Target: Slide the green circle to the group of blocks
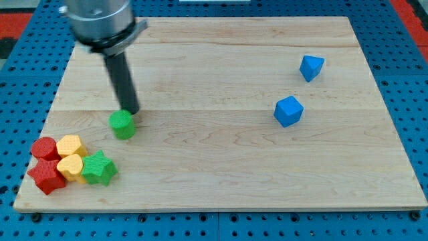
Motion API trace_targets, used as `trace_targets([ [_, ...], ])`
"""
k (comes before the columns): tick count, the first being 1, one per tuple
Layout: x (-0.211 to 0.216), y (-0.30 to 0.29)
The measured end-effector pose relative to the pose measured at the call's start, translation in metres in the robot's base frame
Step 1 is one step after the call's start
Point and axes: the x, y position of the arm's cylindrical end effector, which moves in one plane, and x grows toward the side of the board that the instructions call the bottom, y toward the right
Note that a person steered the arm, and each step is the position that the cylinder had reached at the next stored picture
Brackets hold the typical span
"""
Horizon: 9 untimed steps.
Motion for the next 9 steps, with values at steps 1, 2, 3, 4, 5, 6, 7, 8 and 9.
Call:
trace_targets([
  [1,0.020,-0.019],
  [2,0.008,-0.015],
  [3,0.004,-0.001],
  [4,0.009,0.020],
  [5,0.028,0.003],
  [6,0.039,-0.018],
  [7,0.041,-0.018],
  [8,0.041,-0.004],
  [9,0.041,0.003],
])
